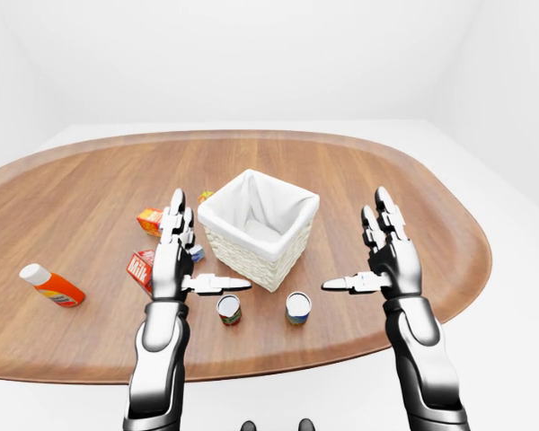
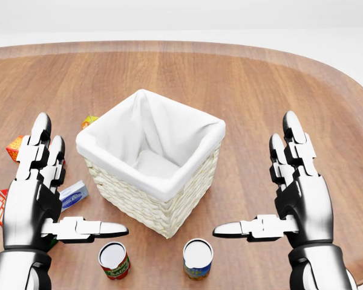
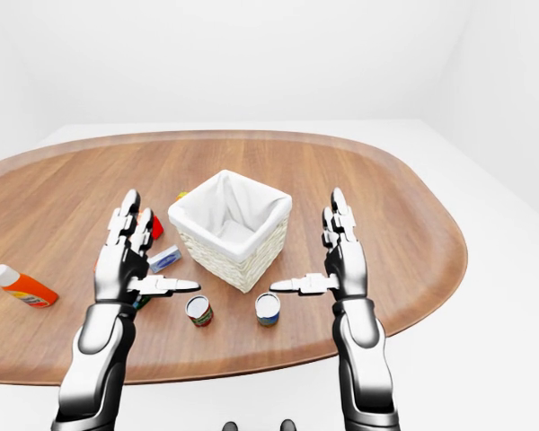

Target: Pick up the tomato sauce, and put it in the basket.

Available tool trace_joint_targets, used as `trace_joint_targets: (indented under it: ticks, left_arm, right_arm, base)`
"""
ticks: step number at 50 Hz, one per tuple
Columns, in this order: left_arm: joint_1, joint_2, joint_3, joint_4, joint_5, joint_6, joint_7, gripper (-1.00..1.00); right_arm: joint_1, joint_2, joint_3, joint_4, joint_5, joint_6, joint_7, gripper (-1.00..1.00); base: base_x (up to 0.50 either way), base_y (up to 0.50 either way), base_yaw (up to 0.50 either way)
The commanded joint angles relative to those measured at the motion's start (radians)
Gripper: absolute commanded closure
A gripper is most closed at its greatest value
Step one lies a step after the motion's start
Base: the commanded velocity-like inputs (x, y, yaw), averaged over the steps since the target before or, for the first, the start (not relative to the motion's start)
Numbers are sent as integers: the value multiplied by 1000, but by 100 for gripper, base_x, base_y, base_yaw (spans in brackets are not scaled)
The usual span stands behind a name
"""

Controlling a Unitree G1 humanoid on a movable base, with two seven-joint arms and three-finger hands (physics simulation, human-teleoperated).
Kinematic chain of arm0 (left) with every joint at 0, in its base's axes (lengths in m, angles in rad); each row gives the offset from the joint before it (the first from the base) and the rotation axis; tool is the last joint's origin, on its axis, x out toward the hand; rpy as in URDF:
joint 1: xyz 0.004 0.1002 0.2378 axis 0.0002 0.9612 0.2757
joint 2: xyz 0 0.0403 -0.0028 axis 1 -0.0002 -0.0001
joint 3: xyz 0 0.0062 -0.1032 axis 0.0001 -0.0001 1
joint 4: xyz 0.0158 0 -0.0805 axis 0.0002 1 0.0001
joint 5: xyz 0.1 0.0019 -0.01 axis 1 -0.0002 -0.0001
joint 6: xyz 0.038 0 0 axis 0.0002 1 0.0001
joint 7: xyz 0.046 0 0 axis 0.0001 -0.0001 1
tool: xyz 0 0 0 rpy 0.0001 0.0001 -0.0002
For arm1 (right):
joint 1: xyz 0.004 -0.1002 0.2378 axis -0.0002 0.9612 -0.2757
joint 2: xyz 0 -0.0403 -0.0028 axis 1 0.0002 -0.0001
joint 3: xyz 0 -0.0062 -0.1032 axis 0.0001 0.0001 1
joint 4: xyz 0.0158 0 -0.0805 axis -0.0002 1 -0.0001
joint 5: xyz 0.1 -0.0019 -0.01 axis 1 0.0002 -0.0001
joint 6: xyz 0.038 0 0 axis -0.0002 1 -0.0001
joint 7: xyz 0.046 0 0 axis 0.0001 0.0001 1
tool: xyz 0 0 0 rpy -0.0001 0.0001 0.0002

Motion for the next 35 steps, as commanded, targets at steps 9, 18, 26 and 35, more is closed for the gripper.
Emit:
trace_joint_targets:
  ticks: [9,18,26,35]
  left_arm:
    - [3,-2,-5,0,5,0,-1,-100]
    - [2,0,-4,-12,7,0,-2,-100]
    - [-1,0,1,-15,9,0,-3,-100]
    - [-3,2,3,-21,8,0,-3,-100]
  right_arm:
    - [0,-1,-2,-13,1,0,0,-100]
    - [-4,-2,-6,-14,4,0,0,-100]
    - [12,0,-1,-42,32,0,23,-100]
    - [0,0,-2,-9,11,0,3,-100]
  base:
    - [0,0,0]
    - [0,0,0]
    - [12,0,0]
    - [16,0,0]
